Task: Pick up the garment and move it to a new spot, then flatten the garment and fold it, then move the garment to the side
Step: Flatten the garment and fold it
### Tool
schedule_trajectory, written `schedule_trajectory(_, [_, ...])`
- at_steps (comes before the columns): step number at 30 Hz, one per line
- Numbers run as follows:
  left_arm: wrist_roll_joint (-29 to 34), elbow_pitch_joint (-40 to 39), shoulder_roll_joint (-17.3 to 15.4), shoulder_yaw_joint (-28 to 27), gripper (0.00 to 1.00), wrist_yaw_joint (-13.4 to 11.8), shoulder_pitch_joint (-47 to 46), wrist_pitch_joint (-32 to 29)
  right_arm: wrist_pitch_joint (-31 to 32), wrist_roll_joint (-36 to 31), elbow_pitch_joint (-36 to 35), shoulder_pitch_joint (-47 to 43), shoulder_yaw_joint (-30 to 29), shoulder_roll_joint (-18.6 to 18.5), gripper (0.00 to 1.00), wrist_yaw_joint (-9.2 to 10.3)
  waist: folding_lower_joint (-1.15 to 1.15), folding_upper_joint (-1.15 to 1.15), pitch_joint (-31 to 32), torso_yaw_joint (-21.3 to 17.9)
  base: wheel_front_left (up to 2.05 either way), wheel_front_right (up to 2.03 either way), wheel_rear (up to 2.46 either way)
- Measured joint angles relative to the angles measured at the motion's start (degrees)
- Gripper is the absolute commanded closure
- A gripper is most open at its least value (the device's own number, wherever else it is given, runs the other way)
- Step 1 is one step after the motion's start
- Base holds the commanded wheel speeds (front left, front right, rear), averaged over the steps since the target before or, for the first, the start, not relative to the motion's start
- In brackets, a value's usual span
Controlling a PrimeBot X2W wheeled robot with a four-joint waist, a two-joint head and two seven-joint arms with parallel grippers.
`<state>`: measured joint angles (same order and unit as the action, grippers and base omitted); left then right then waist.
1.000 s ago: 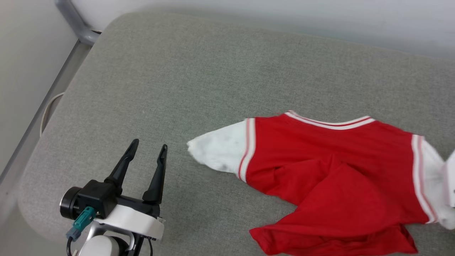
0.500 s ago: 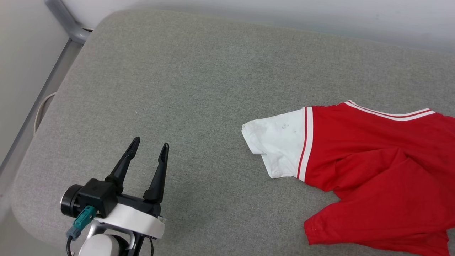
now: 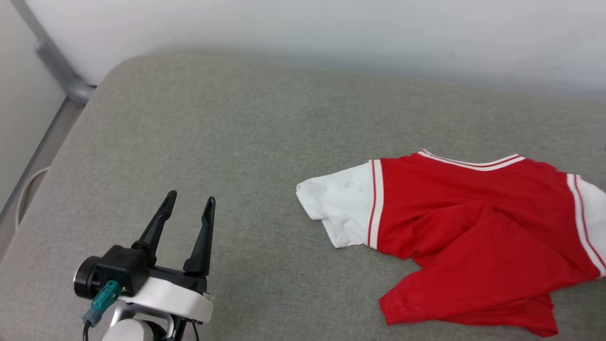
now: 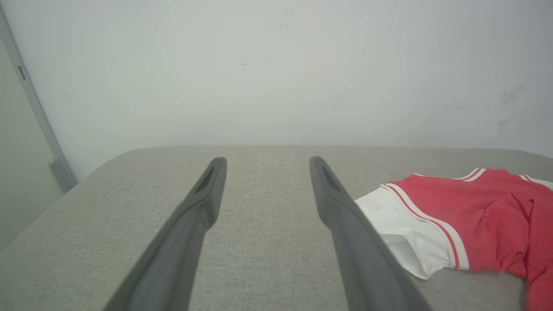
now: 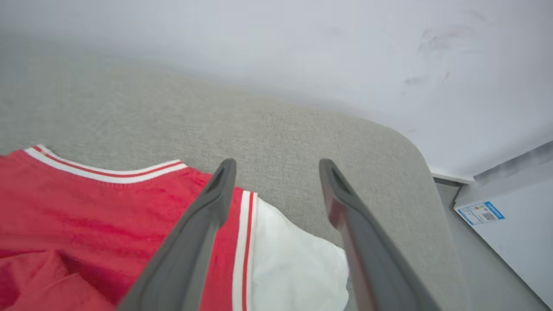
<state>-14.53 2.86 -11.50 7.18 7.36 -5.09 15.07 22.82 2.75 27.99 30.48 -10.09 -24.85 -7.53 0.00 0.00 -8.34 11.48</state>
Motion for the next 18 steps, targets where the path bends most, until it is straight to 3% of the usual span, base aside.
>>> schedule_trajectory(10, [-1.0, -1.3, 1.8, -1.6, 0.00, 0.0, 2.3, 0.0, -18.4, 10.0, -14.1, -9.3, 1.3, 10.1, 0.00, 0.00, 0.00, 0.00, 4.3, -4.8, 0.00, 0.00, 0.00])
schedule_trajectory(18, [-0.9, -2.1, 3.5, -3.7, 0.00, 0.0, 4.2, 0.0, -26.6, 13.1, -22.5, -20.4, 1.9, 17.7, 0.00, 0.01, 0.00, 0.00, 6.2, -7.6, 0.00, 0.00, 0.00])
